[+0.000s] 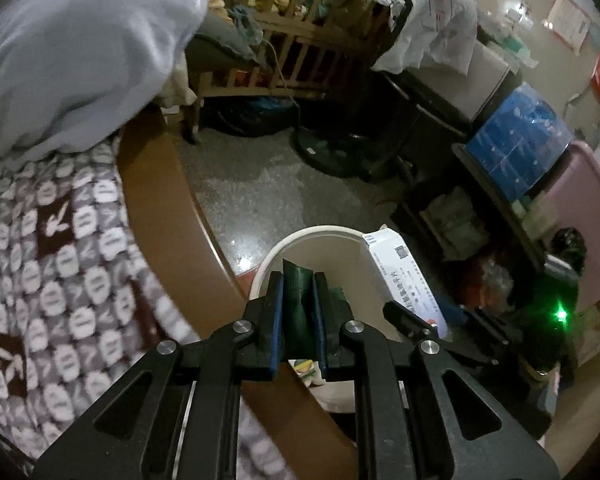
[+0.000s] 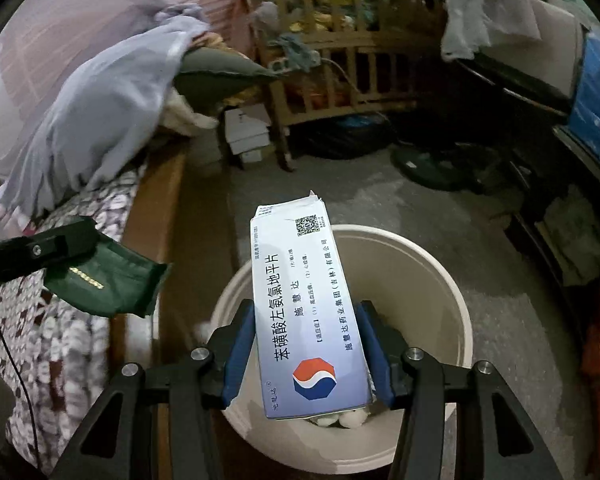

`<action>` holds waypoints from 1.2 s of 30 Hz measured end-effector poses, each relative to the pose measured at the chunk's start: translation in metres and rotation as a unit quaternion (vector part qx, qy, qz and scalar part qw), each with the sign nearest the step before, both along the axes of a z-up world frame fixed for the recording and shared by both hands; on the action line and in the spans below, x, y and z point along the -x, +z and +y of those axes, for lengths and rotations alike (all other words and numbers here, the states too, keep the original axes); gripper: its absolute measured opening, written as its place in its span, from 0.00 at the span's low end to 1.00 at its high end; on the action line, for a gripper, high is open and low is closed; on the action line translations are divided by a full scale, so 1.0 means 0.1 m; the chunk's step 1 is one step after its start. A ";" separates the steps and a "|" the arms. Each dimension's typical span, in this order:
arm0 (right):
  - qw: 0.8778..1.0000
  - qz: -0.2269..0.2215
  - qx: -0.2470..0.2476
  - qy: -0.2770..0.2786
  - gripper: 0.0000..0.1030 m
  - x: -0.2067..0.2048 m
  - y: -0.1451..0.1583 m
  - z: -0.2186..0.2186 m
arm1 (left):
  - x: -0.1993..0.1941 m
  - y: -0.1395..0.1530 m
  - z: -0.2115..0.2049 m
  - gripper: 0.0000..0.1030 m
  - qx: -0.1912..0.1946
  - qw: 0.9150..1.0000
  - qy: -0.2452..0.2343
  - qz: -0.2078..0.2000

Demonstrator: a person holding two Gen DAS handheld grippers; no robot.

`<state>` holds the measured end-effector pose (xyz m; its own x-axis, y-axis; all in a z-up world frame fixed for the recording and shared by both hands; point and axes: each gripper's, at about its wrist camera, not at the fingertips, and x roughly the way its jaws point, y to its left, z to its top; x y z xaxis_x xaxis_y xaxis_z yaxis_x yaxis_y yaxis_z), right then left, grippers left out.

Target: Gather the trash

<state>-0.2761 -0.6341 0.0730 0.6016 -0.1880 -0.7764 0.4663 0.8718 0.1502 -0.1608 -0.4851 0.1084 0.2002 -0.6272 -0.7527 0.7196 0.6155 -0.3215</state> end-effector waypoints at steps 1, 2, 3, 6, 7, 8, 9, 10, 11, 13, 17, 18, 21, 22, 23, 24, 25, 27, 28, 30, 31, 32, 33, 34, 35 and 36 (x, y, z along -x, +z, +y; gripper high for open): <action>1.000 0.001 -0.001 -0.003 0.48 0.01 -0.02 -0.02 | -0.01 -0.02 -0.02 0.12 -0.001 1.000 -0.001 -0.001; 1.000 0.002 -0.003 -0.005 0.48 0.02 -0.04 -0.05 | 0.00 -0.04 -0.05 0.13 -0.003 1.000 -0.004 -0.002; 1.000 0.003 -0.005 -0.009 0.49 0.02 -0.05 -0.07 | 0.01 -0.06 -0.07 0.15 -0.003 1.000 -0.006 -0.004; 1.000 0.002 -0.008 -0.020 0.50 0.05 -0.07 -0.11 | 0.03 -0.09 -0.12 0.22 -0.003 1.000 -0.014 -0.005; 1.000 0.003 -0.007 -0.023 0.50 0.05 -0.07 -0.11 | 0.03 -0.10 -0.10 0.25 -0.001 1.000 -0.018 -0.006; 1.000 0.003 -0.006 -0.026 0.52 0.05 -0.08 -0.12 | 0.04 -0.09 -0.10 0.30 0.001 1.000 -0.023 -0.007; 1.000 0.003 -0.004 -0.030 0.58 0.06 -0.08 -0.12 | 0.05 -0.09 -0.09 0.40 0.003 1.000 -0.027 -0.009; 0.999 0.003 -0.002 -0.032 0.62 0.07 -0.07 -0.12 | 0.06 -0.08 -0.07 0.47 0.005 1.000 -0.027 -0.011; 0.999 0.001 -0.003 -0.033 0.68 0.08 -0.07 -0.11 | 0.06 -0.07 -0.04 0.57 0.007 1.000 -0.025 -0.013; 0.999 -0.004 -0.004 -0.034 0.68 0.08 -0.05 -0.10 | 0.07 -0.05 0.04 0.59 0.014 1.000 -0.018 -0.018; 0.999 -0.024 0.014 -0.035 0.68 0.11 0.09 0.00 | 0.12 0.03 0.22 0.59 0.009 0.999 0.001 -0.050; 0.999 -0.030 0.019 -0.036 0.68 0.12 0.12 0.03 | 0.14 0.05 0.27 0.59 0.008 0.998 0.005 -0.058; 0.997 -0.052 0.042 -0.043 0.68 0.16 0.27 0.16 | 0.19 0.15 0.42 0.59 0.006 0.995 0.025 -0.093; 0.996 -0.061 0.051 -0.046 0.68 0.17 0.33 0.21 | 0.21 0.18 0.47 0.59 0.003 0.994 0.033 -0.106; 0.995 -0.066 0.055 -0.047 0.68 0.17 0.36 0.24 | 0.24 0.23 0.52 0.59 0.003 0.992 0.041 -0.120; 0.994 -0.073 0.059 -0.048 0.68 0.17 0.41 0.29 | 0.27 0.28 0.58 0.59 0.006 0.990 0.045 -0.131; 0.994 -0.079 0.061 -0.048 0.68 0.18 0.45 0.33 | 0.27 0.30 0.62 0.59 0.009 0.990 0.047 -0.134; 0.992 -0.092 0.067 -0.052 0.68 0.20 0.54 0.42 | 0.27 0.38 0.72 0.59 0.018 0.989 0.052 -0.139; 0.991 -0.099 0.070 -0.055 0.68 0.21 0.58 0.45 | 0.29 0.42 0.78 0.59 0.024 0.988 0.056 -0.143; 0.990 -0.104 0.073 -0.055 0.68 0.20 0.66 0.52 | 0.30 0.46 0.83 0.59 0.026 0.987 0.058 -0.151; 0.990 -0.106 0.075 -0.055 0.68 0.20 0.69 0.55 | 0.32 0.49 0.88 0.59 0.029 0.985 0.062 -0.158; 0.989 -0.110 0.080 -0.054 0.68 0.21 0.73 0.59 | 0.32 0.52 0.90 0.59 0.031 0.984 0.064 -0.162; 0.988 -0.111 0.087 -0.055 0.69 0.21 0.77 0.62 | 0.33 0.54 0.92 0.59 0.034 0.984 0.066 -0.165; 0.988 -0.112 0.091 -0.056 0.69 0.21 0.80 0.65 | 0.34 0.57 0.94 0.59 0.037 0.983 0.067 -0.168; 0.987 -0.114 0.095 -0.056 0.69 0.22 0.83 0.68 | 0.36 0.59 0.97 0.59 0.039 0.982 0.068 -0.171; 0.987 -0.118 0.098 -0.055 0.69 0.23 0.86 0.71 | 0.36 0.61 0.99 0.59 0.041 0.982 0.069 -0.174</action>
<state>-0.2994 -0.5631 0.1589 0.7288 -0.3945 -0.5597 0.5319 0.8409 0.0999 -0.1972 -0.3862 0.1691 0.5229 -0.6313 -0.5727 0.7065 0.6969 -0.1232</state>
